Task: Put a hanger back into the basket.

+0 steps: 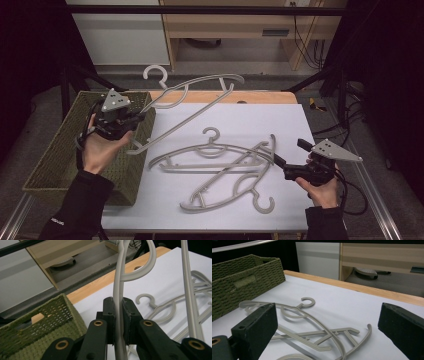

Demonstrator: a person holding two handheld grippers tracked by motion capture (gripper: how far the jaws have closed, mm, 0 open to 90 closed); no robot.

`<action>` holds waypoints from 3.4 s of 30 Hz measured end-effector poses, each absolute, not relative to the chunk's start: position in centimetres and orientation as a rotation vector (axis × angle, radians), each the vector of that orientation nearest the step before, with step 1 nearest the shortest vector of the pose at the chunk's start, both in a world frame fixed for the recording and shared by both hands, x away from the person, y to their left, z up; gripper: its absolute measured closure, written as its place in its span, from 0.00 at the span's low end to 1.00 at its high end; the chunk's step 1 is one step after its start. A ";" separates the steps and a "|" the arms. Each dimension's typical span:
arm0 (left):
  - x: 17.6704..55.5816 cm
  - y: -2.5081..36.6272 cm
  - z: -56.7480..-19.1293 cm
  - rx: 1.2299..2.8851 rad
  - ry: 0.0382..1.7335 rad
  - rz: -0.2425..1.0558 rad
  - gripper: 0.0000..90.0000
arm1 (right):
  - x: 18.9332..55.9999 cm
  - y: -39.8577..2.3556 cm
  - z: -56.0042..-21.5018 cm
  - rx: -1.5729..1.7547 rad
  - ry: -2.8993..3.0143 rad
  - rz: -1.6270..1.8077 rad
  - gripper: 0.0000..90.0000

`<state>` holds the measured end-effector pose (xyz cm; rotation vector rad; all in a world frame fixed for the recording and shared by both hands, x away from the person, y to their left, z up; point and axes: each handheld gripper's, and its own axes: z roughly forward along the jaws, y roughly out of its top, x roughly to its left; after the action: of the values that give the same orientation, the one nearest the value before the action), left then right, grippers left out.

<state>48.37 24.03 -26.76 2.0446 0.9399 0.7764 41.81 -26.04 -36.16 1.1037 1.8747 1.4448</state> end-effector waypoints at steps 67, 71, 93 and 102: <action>46.8 45.3 -33.5 1.941 1.266 0.925 0.91 | 42.1 -25.3 -36.5 1.111 1.897 1.417 0.03; 46.9 45.6 -34.0 1.960 1.283 0.926 0.91 | 42.1 -25.4 -36.4 1.113 1.896 1.415 0.03; 47.8 44.8 -36.7 2.029 1.342 0.953 0.91 | 42.2 -25.2 -36.6 1.104 1.903 1.401 0.03; 48.0 44.8 -37.1 2.032 1.388 0.932 0.91 | 42.2 -25.1 -36.6 1.100 1.902 1.403 0.03</action>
<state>48.02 44.75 -37.06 2.0324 1.3876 0.9323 42.19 -25.07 -36.56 1.0997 1.9024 1.4028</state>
